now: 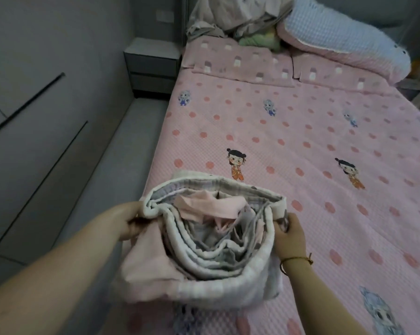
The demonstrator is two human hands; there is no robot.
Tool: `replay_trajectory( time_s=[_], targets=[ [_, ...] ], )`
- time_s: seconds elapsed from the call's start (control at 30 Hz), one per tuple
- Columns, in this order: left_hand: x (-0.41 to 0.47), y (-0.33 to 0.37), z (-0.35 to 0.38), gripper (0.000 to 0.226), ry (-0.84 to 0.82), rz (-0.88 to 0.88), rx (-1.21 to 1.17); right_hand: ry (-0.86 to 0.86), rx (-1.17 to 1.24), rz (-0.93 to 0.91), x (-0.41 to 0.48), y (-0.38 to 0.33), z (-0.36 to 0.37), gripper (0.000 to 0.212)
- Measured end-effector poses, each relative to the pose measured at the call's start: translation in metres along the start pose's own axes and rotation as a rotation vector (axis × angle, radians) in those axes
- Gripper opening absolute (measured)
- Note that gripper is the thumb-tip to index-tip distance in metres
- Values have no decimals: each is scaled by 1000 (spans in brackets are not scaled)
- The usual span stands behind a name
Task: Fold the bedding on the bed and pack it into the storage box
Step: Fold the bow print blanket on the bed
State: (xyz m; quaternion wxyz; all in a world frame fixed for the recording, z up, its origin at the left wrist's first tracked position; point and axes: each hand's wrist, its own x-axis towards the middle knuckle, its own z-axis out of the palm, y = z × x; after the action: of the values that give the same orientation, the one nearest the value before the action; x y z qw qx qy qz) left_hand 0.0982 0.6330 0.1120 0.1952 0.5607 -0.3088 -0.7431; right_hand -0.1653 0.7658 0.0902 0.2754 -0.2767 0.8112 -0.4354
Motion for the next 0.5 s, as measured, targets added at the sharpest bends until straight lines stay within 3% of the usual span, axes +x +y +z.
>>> replay_trajectory(
  time_s=[0.1,0.2,0.27,0.37,0.47,0.5],
  targets=[
    [38,23,-5,29,4,120,-129,87,1,148,49,-12,30,11],
    [61,29,-6,38,107,268,-104,137,-42,287,85,-10,53,14],
    [55,17,-13,48,100,516,228,148,-120,387,102,-5,66,15],
    [24,8,-2,77,24,854,498,146,-162,466,126,0,80,26],
    [33,-14,11,75,16,1168,1073,131,-199,505,143,-1,91,32],
    [42,-20,14,74,45,1167,1222,119,-207,513,146,0,93,32]
  ],
)
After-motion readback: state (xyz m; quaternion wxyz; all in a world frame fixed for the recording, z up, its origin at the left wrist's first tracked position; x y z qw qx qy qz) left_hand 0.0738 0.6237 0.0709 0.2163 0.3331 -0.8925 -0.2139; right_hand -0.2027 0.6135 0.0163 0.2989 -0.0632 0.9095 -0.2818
